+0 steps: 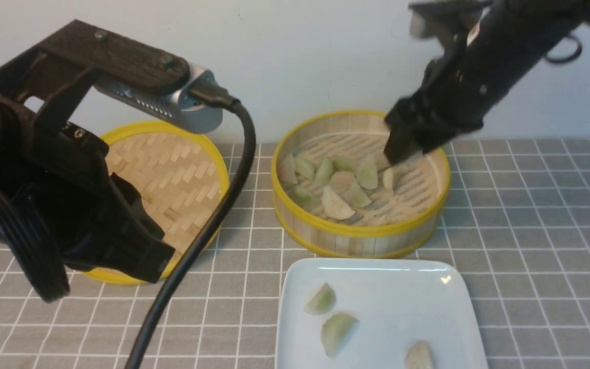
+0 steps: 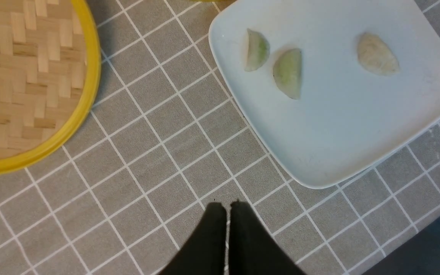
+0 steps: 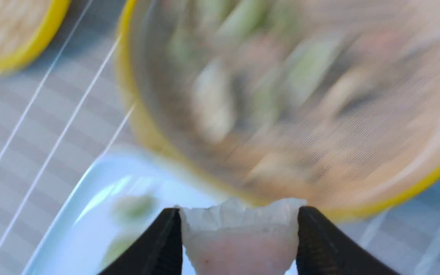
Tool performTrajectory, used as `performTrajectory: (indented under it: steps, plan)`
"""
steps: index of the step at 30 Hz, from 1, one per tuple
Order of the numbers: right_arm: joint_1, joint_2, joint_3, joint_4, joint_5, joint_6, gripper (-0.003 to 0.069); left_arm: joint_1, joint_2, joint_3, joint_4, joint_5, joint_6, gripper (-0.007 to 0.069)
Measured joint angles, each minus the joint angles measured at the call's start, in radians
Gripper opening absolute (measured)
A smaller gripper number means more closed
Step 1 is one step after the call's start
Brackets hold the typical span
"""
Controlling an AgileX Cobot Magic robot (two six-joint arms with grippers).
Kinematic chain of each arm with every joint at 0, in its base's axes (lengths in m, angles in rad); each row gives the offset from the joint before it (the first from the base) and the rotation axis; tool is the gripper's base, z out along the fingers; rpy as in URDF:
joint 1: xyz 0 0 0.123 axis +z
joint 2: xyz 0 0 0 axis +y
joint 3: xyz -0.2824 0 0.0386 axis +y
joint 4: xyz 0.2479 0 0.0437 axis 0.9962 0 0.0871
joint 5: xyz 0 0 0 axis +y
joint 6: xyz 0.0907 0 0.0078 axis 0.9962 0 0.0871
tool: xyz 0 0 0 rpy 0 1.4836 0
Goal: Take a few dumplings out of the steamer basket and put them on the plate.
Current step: Use the right arm to put the dumpling into the plate, then use the right arm to grab a dumpling from inside the steamer
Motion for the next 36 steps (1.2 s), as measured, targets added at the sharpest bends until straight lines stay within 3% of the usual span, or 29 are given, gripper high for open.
performTrajectory:
  steps: [5, 10, 15, 17, 20, 24, 28, 36]
  plan:
    - [0.135, -0.014, 0.325, -0.005, -0.02, 0.025, 0.0349, 0.0, 0.0, 0.0, 0.0, -0.014, 0.0, -0.0005]
    - [0.16, 0.012, 0.382, -0.015, -0.092, 0.039, 0.0367, 0.0, 0.001, 0.0, -0.001, -0.028, 0.0, -0.0005]
    - [0.16, 0.018, 0.364, -0.048, -0.101, 0.112, 0.0594, 0.0, 0.002, 0.0, 0.0, -0.028, 0.0, -0.0005]
    - [0.16, 0.018, 0.354, -0.061, -0.098, 0.114, 0.0613, 0.0, 0.002, 0.0, 0.0, -0.028, 0.0, -0.0005]
    - [0.156, 0.019, 0.249, -0.177, -0.093, 0.145, 0.0655, 0.0, 0.002, 0.0, 0.0, -0.028, 0.0, -0.0005]
    - [0.082, 0.064, 0.036, -0.295, -0.099, 0.229, 0.0634, 0.0, 0.002, 0.0, 0.0, -0.027, 0.0, -0.0005]
    - [-0.015, 0.21, -0.196, -0.271, -0.059, 0.227, 0.0559, 0.0, 0.002, 0.0, -0.001, -0.026, 0.0, -0.0005]
    - [-0.057, 0.455, -0.416, -0.245, -0.003, 0.223, 0.0482, 0.0, 0.002, 0.0, -0.001, -0.002, 0.0, -0.0005]
